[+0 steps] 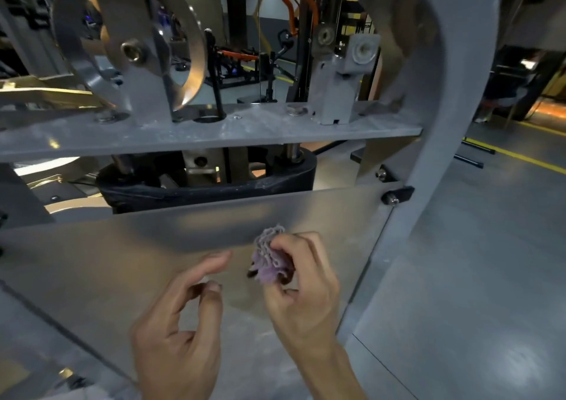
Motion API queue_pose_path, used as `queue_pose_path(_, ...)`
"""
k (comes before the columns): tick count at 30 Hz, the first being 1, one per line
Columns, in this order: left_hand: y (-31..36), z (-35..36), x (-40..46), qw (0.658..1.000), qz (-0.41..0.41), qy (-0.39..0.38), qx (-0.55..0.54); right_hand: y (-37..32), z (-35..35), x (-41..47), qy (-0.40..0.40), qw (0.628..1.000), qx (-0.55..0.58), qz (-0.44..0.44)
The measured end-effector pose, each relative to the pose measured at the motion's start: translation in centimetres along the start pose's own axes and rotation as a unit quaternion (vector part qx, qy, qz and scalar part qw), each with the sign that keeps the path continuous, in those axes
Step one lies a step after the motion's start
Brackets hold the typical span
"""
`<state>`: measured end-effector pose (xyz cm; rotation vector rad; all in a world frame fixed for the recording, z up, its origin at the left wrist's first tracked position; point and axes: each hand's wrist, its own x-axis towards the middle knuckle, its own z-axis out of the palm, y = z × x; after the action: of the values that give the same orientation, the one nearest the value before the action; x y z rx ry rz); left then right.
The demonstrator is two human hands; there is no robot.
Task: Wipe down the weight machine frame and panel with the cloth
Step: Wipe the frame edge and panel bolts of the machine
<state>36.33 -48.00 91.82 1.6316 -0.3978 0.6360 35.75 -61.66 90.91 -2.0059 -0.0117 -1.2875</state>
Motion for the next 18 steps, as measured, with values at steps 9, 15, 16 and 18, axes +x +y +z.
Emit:
queue_pose_path(9, 1.1, 2.6, -0.9, 1.000, -0.007, 0.003, 0.003, 5.6, -7.6, 3.5, 0.168, 0.983, -0.026, 0.071)
queue_pose_path(15, 2.0, 4.1, -1.6, 1.000, -0.009, 0.009, -0.007, 6.9, -7.9, 1.1, 0.119, 0.988, -0.011, 0.095)
queue_pose_path(16, 2.2, 4.4, -1.7, 1.000, -0.008, 0.010, -0.009, 6.9, -8.0, 1.5, 0.122, 0.988, -0.008, 0.099)
queue_pose_path(18, 2.6, 4.8, -1.9, 1.000, -0.009, 0.011, -0.002, 6.6, -8.1, 2.8, 0.139, 0.983, 0.017, 0.118)
